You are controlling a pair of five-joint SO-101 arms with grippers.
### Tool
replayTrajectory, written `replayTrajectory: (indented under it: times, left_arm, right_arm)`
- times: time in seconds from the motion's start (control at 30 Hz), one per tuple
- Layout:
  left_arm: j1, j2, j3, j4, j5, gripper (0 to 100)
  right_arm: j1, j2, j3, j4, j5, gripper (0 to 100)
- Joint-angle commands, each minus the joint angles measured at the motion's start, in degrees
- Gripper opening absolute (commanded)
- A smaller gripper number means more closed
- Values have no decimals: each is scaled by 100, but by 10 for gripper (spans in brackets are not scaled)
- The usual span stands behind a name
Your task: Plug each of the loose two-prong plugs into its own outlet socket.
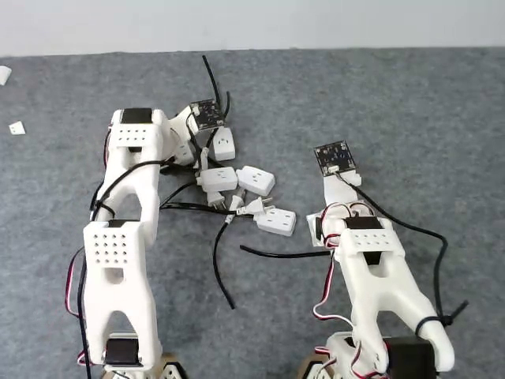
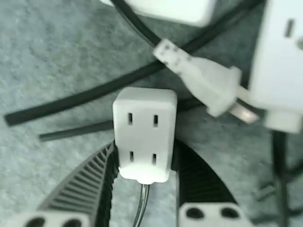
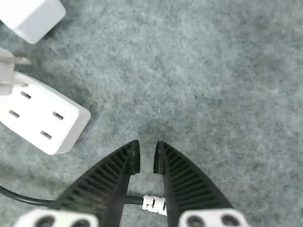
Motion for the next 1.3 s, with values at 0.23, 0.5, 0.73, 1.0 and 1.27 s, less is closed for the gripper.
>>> replayTrajectory:
  times: [0.23,0.5,0.73,1.0,1.27]
  left_arm:
    - [-158,44,-2070,2092,2602,13]
    - [-510,-686,-2598,2092,4246,13]
    - [-607,-1969,-1727,2101,6505,13]
    - [-88,-4255,1701,2075,7763,13]
    - [378,-5670,4330,1574,7956,13]
  right_arm:
    - [48,-22,-88,-84,62,64]
    - [48,-22,-88,-84,62,64]
    - [48,-13,-88,-84,62,64]
    - [48,-13,-88,-66,62,64]
    - [48,-13,-88,-57,62,64]
